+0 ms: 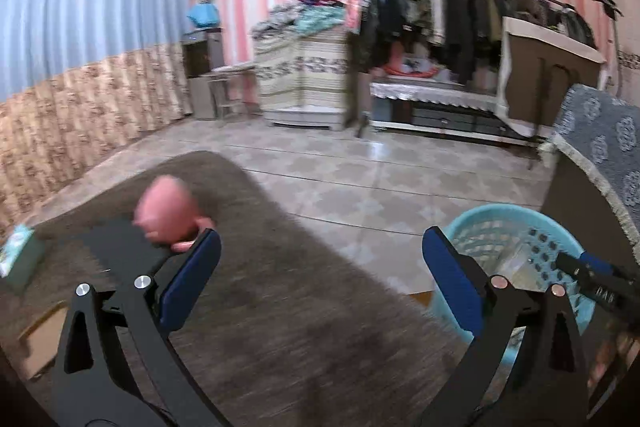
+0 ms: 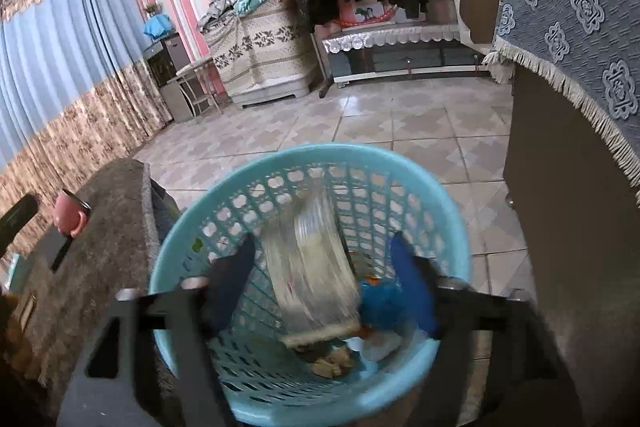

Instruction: Collect trash

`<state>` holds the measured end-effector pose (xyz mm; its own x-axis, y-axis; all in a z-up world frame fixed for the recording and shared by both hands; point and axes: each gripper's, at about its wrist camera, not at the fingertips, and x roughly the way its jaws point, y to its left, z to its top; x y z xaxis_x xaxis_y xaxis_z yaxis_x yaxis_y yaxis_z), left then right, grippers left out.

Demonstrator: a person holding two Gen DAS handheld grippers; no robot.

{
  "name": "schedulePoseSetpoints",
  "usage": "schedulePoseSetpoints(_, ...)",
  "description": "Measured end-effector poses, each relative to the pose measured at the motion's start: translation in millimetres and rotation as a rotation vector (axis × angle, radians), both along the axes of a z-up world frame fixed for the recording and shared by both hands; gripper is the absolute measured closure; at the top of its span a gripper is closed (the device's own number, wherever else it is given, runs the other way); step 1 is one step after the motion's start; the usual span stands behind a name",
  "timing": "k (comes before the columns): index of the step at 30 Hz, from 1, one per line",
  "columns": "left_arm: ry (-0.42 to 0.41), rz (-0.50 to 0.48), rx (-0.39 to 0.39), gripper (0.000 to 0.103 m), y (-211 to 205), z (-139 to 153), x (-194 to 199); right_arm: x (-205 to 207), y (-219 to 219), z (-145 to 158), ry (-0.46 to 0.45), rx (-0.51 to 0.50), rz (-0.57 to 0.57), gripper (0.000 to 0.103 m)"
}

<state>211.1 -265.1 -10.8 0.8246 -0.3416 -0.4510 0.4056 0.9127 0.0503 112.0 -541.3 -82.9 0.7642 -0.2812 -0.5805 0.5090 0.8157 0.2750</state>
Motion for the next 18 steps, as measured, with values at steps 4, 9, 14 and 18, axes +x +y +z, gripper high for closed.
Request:
schedulePoseSetpoints(4, -0.020, 0.095, -0.007, 0.005, 51.9, 14.4, -13.7, -4.5, 14.1, 8.6, -0.025, 0.011, 0.015, 0.022)
schedulePoseSetpoints(9, -0.043, 0.184, -0.021, 0.005, 103.7, 31.2, -33.7, -11.9, 46.0, 33.8, -0.056, -0.065, 0.047, 0.009)
schedulePoseSetpoints(14, -0.058, 0.283, -0.033, 0.005, 155.8, 39.6, -62.9, -18.2, 89.8, 55.4, -0.090, -0.123, 0.111, 0.005)
schedulePoseSetpoints(18, -0.046, 0.330, -0.048, 0.005, 186.3, 39.1, -82.3, -21.6, 129.6, 66.5, -0.097, -0.183, 0.193, 0.005)
